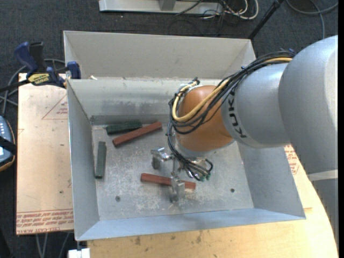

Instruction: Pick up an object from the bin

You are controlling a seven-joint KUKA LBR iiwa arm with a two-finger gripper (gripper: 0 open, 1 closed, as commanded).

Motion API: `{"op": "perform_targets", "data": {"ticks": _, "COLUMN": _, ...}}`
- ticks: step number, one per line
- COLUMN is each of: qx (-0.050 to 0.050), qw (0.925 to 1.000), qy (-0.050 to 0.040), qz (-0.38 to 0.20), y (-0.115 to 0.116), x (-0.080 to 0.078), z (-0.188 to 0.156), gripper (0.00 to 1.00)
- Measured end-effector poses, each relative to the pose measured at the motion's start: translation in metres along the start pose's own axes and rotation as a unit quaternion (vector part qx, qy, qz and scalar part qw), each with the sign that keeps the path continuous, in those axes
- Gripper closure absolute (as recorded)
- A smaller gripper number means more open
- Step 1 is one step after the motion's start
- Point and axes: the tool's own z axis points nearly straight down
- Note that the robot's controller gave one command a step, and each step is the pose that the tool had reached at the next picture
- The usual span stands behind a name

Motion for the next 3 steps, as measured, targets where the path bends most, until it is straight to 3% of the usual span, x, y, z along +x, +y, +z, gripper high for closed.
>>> {"op": "perform_targets", "data": {"ticks": 1, "qx": 0.001, "qw": 1.0000, "qy": -0.0024, "qz": 0.001, "y": 0.000, "x": -0.002, "z": -0.005, "gripper": 1.00}}
{"op": "perform_targets", "data": {"ticks": 2, "qx": 0.002, "qw": 0.9985, "qy": -0.0084, "qz": -0.055, "y": 0.017, "x": -0.042, "z": -0.127, "gripper": 1.00}}
{"op": "perform_targets", "data": {"ticks": 3, "qx": 0.002, "qw": 0.9987, "qy": -0.0062, "qz": -0.051, "y": 0.015, "x": -0.049, "z": -0.170, "gripper": 1.00}}
